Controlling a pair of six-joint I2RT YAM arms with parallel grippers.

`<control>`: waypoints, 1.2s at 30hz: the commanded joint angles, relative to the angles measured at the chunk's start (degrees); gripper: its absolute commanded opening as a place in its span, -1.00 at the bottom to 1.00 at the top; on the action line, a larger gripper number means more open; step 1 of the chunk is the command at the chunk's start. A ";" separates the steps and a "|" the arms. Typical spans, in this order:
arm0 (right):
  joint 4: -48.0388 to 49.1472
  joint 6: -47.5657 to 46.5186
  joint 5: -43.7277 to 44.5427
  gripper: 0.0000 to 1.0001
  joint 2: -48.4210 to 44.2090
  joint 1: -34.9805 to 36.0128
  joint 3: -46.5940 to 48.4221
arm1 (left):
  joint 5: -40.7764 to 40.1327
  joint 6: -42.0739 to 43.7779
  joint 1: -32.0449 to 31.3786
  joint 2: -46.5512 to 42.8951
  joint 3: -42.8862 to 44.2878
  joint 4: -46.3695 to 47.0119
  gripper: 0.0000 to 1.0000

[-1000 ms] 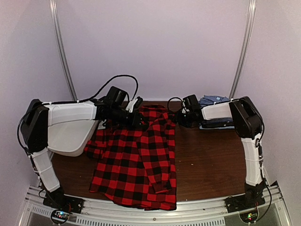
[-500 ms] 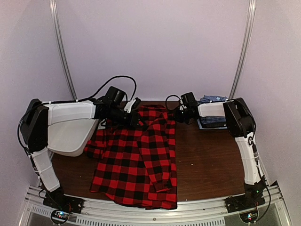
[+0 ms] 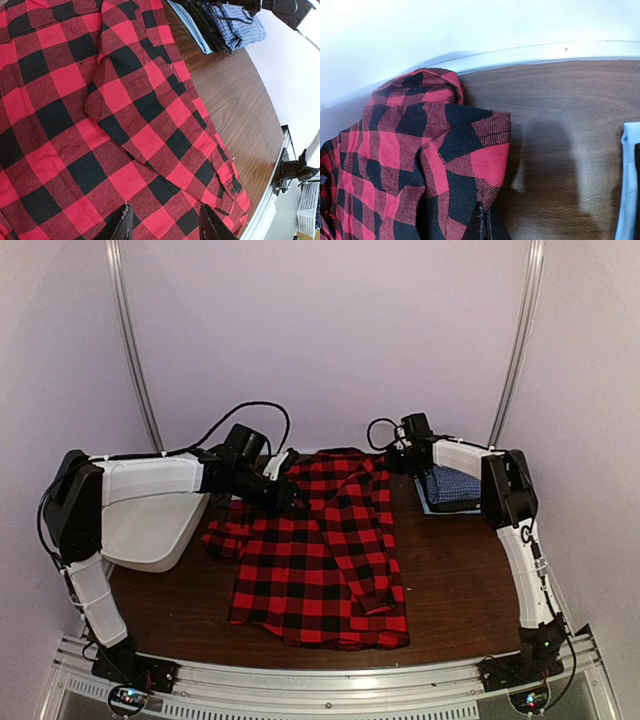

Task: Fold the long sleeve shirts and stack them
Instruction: Move the right arm to the center of the board with the 1/3-folded shirt, then move the 1/3-folded shirt to the center of the board.

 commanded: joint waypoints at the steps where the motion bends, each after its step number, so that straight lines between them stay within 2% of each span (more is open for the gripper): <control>1: -4.74 -2.59 2.00 -0.88 2.53 -1.86 3.68 | -1.65 -0.05 0.39 -1.76 -0.63 -0.48 -0.07; 6: -6.54 -2.89 2.44 -0.38 0.56 -1.69 3.75 | -4.91 -0.22 0.37 -2.71 -2.02 -1.46 -0.07; 9: -7.79 -3.38 4.51 -0.24 -1.88 -0.94 2.91 | -6.10 -0.32 0.41 -3.31 -3.91 -1.50 -0.07; 17: -4.50 -3.50 5.26 -0.25 -10.82 4.27 -5.53 | -7.55 -0.34 0.41 -3.04 -8.81 0.34 -0.08; 23: -1.58 -2.77 3.48 -0.31 -13.12 10.21 -11.38 | -7.52 -0.59 0.33 -1.72 -12.63 2.15 -0.09; 30: -2.20 -3.20 3.83 -0.33 -9.18 16.63 -9.37 | -6.62 -1.58 -0.08 -1.76 -17.59 4.44 -0.10; 36: -2.69 -3.15 4.88 -0.33 -5.18 19.30 -7.93 | -6.25 -2.75 -0.51 -2.90 -20.56 5.84 -0.11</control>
